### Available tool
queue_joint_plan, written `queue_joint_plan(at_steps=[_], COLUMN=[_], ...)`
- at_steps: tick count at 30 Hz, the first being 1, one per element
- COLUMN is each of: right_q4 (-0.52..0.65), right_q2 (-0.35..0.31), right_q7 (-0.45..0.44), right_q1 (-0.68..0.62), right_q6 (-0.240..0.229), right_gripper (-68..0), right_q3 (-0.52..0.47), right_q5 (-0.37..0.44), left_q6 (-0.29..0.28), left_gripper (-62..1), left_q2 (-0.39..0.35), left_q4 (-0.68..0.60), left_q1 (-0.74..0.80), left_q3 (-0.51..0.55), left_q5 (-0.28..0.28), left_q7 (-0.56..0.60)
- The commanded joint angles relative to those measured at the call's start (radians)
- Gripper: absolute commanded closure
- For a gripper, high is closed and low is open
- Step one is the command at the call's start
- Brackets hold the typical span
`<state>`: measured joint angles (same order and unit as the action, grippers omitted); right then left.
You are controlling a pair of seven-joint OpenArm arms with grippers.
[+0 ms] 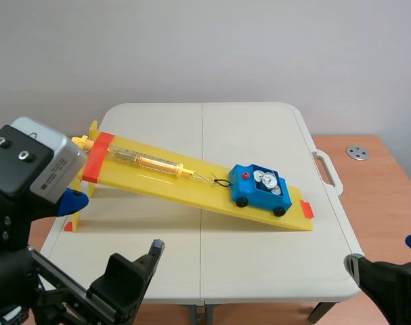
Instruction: Place the four metal weights on the blue cart on the ramp.
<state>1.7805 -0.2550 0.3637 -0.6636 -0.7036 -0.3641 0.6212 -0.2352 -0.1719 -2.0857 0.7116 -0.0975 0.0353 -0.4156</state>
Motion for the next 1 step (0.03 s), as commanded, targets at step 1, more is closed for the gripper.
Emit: queue_joint_plan(at_steps=[1], right_q4=[0.101], right_q2=[-0.033], right_q7=[-0.127], right_q1=[0.03], right_q6=[-0.042], right_gripper=[-66.1], right_q3=[-0.034], right_q5=[0.09], left_q6=[0.042], left_gripper=[-62.3], left_q2=[-0.015], left_q4=[-0.105], left_q1=[0.003], left_q3=[0.01], left_q5=[0.06], left_q7=[0.109])
